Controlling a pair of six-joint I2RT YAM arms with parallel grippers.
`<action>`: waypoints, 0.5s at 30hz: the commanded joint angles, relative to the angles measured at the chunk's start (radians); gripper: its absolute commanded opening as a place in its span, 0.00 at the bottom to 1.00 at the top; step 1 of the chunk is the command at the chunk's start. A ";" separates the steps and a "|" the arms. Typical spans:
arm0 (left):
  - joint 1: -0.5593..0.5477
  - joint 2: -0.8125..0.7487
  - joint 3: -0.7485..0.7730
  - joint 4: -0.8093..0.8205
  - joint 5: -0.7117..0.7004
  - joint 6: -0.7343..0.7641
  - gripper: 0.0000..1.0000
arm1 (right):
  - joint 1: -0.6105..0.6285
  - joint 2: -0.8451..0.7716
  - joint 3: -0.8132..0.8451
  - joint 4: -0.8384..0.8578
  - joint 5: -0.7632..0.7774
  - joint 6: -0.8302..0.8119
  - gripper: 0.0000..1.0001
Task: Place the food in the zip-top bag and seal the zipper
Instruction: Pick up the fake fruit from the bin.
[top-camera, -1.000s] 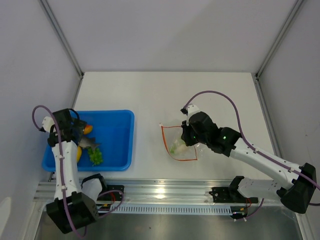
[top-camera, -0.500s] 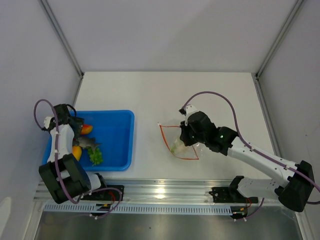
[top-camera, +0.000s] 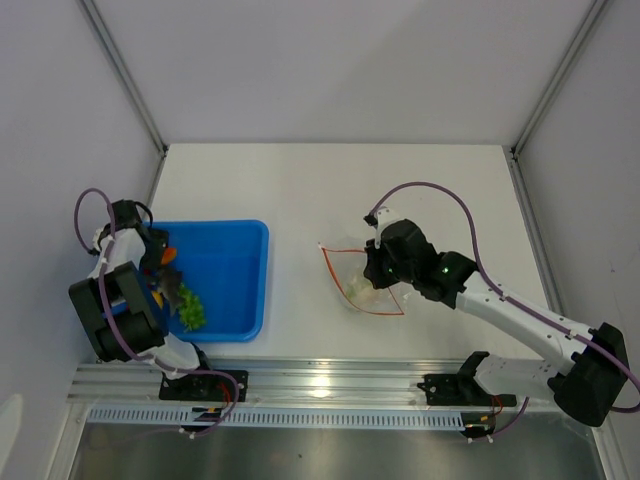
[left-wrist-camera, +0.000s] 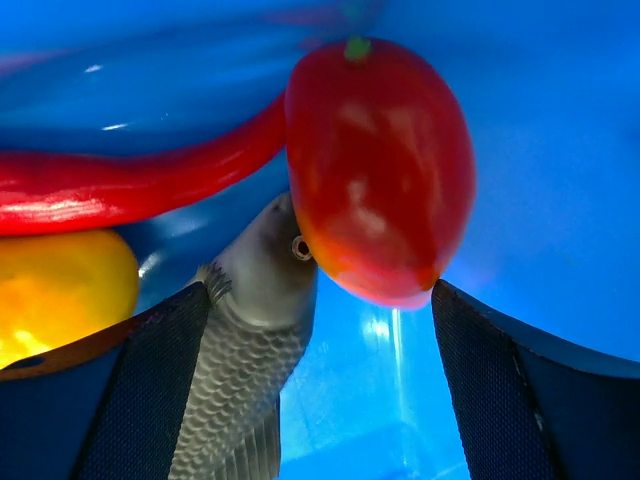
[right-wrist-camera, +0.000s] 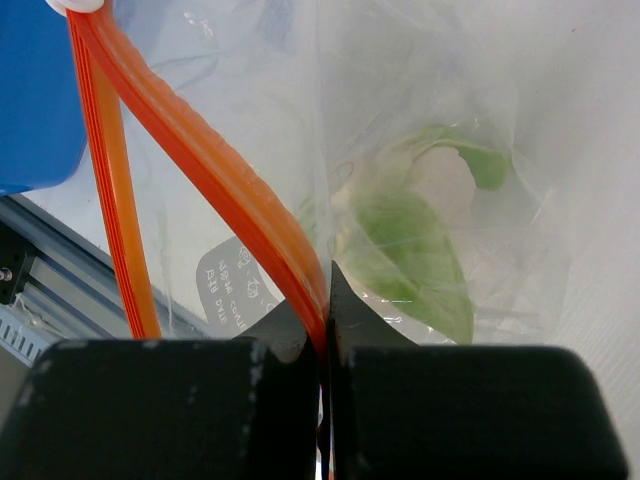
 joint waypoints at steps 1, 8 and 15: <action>0.008 0.059 0.036 0.036 0.029 -0.038 0.92 | -0.008 -0.017 -0.002 0.027 -0.009 -0.015 0.00; 0.008 0.099 0.023 0.060 0.030 -0.043 0.85 | -0.019 -0.017 -0.004 0.024 -0.007 -0.021 0.00; 0.008 0.067 -0.004 0.081 0.043 -0.029 0.52 | -0.021 -0.015 -0.006 0.025 -0.015 -0.012 0.00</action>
